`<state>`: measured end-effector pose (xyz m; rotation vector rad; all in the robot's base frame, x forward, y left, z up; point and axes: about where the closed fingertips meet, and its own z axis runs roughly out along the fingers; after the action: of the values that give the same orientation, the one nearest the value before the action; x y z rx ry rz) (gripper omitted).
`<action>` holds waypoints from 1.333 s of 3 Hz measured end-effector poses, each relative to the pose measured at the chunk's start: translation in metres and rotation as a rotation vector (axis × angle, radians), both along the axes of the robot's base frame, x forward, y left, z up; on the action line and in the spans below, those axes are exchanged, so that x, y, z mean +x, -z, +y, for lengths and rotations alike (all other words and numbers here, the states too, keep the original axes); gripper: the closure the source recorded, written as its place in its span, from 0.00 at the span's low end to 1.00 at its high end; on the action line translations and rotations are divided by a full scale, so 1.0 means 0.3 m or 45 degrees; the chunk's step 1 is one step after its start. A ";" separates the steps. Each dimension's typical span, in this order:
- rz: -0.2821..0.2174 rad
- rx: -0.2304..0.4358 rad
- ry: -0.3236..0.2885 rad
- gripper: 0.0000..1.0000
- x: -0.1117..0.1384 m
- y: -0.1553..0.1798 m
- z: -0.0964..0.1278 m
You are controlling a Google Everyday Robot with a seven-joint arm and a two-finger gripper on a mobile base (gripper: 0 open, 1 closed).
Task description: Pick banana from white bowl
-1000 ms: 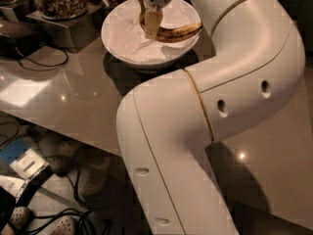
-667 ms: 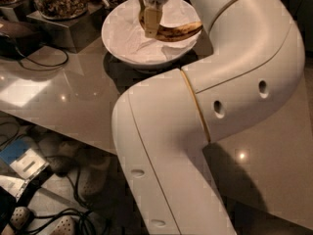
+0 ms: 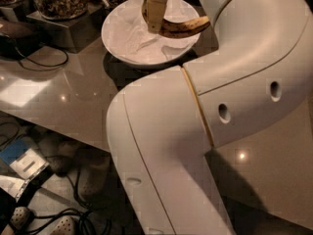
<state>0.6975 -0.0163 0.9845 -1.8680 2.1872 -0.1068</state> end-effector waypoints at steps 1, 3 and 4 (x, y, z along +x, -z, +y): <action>0.000 0.000 0.000 1.00 0.000 0.000 0.000; 0.011 0.104 0.076 1.00 -0.143 -0.071 -0.144; -0.008 0.110 0.073 1.00 -0.132 -0.073 -0.141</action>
Offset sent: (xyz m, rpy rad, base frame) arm -0.0659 -0.0393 0.0159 0.0568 0.0917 0.0017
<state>0.6578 -0.0585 1.0063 -1.7570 2.2050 -0.0283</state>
